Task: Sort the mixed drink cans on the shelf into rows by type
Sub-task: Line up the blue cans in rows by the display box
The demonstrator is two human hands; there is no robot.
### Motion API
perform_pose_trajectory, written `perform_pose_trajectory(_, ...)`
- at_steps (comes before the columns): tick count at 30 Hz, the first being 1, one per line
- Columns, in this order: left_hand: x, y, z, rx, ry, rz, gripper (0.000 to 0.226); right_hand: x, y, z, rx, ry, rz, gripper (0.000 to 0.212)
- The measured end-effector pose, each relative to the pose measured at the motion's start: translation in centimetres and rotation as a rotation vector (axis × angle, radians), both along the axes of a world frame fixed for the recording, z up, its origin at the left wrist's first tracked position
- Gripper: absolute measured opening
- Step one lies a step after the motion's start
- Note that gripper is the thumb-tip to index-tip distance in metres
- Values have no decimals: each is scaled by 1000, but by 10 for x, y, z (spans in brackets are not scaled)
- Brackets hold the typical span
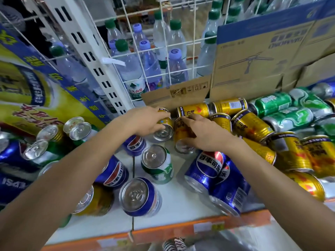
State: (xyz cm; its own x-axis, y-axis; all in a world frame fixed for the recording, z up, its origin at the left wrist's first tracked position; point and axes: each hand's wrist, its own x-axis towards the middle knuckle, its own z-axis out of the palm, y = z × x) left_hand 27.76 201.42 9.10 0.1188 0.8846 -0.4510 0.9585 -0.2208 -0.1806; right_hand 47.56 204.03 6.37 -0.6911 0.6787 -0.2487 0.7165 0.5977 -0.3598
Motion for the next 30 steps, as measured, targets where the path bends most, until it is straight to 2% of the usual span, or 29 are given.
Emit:
perform_pose_trajectory(3, -9, 0, 11, 8, -98, 63, 49, 1, 3, 2, 27, 100, -2, 43)
perform_pose_trajectory(4, -13, 0, 13, 28, -128, 97, 47, 1, 3, 2, 10, 138, -32, 40)
perform_pose_trajectory(7, -25, 0, 14, 86, -173, 161, 44, -4, 1, -2, -50, 202, -107, 48)
perform_pose_trajectory(13, -28, -2, 17, 158, -83, 204, 28, -6, 6, -7, 43, 148, -214, 52)
perform_pose_trajectory(17, -12, -1, 18, 281, -46, 204, 36, 4, 5, -2, 48, 204, -249, 53)
perform_pose_trajectory(21, 11, 6, 25, 356, -163, 83, 44, 30, 14, 8, 195, 213, -268, 34)
perform_pose_trajectory(26, 38, 24, 25, 342, -196, 42, 47, 73, 29, 3, 176, 79, -360, 44)
perform_pose_trajectory(30, 64, 46, 19, 295, -204, -6, 52, 88, 25, -2, 199, 102, -409, 42)
